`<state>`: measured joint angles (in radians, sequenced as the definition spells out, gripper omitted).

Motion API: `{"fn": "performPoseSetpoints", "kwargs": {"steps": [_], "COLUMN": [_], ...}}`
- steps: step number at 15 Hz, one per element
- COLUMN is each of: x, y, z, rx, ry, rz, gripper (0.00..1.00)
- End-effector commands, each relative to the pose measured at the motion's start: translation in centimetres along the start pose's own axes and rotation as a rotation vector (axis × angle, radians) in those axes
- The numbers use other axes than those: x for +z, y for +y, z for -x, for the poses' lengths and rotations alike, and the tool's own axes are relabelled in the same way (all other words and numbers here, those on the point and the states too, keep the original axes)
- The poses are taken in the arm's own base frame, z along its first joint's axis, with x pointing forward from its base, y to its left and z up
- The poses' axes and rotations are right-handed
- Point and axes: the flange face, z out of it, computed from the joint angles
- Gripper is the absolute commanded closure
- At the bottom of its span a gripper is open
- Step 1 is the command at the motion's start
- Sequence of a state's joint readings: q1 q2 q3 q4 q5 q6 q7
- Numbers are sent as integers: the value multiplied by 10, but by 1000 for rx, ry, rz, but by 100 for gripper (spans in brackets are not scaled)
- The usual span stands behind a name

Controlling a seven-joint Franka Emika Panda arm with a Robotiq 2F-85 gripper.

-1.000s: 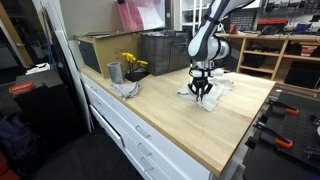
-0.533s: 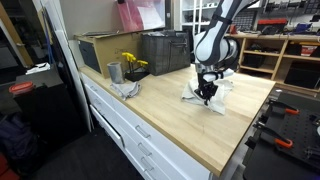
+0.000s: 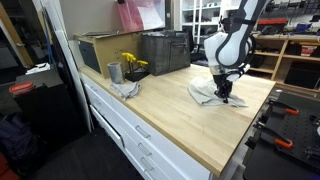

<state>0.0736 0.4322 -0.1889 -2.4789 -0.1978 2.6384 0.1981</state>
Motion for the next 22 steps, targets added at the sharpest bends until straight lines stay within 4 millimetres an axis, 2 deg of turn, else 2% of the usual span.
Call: {"fn": "performPoseSetpoints", "kwargs": {"steps": [1,5,8,10,13,16,19,22], "x": [-17,-47,-79,-88,-82,-70,-50,-33], "y": [15,14,28,44,70,91,111,122], "z": [15,12,0,-13,-31,-47,-67,-83], "rx": [33,117,302,416,575,709,808,876], "ry": [12,36,63,95,125,112,77,49], "rz": [-29,-126,-230,-255,-237,-231,-227,-257], "gripper": [51,22,0,0,0,0,0,0]}}
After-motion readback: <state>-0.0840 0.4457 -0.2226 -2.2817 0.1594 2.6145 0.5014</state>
